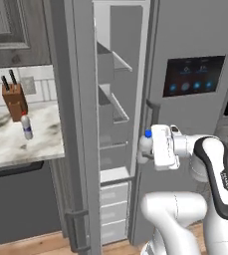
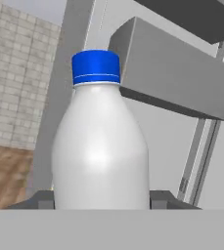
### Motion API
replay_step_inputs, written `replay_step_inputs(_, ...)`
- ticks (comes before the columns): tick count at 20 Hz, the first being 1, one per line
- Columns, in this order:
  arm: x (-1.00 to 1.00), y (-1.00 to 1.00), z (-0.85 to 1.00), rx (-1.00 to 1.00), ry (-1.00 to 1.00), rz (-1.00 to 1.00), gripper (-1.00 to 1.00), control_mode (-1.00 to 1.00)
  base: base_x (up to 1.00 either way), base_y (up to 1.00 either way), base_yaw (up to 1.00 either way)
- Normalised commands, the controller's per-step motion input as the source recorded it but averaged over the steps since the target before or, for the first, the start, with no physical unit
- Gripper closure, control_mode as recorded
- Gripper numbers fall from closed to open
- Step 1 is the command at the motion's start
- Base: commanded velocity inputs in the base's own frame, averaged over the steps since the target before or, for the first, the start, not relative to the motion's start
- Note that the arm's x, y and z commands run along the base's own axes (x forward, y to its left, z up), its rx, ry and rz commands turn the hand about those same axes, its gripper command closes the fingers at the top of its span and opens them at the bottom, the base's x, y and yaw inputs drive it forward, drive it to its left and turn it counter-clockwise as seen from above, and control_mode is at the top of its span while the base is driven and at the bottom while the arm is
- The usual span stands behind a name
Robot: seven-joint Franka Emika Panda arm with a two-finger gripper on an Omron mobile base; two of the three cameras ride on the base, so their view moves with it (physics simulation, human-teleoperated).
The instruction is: Take the bottled waters from the counter and place them in the freezer to freeze. Close the freezer door after placing the bottles.
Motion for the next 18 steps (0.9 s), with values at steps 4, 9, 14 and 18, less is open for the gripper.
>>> replay_step_inputs(4, 0.00, 0.00, 0.00, 0.00, 0.00, 0.00, 1.00, 1.00, 0.54, 0.03, 0.21)
replay_step_inputs(9, 0.00, 0.00, 0.00, 0.00, 0.00, 0.00, 1.00, 1.00, 0.54, 0.02, 0.17)
replay_step_inputs(14, 0.00, 0.00, 0.00, 0.00, 0.00, 0.00, 1.00, 1.00, 0.30, 0.00, 0.07)
replay_step_inputs(18, 0.00, 0.00, 0.00, 0.00, 0.00, 0.00, 1.00, 1.00, 0.18, 0.14, 0.01)
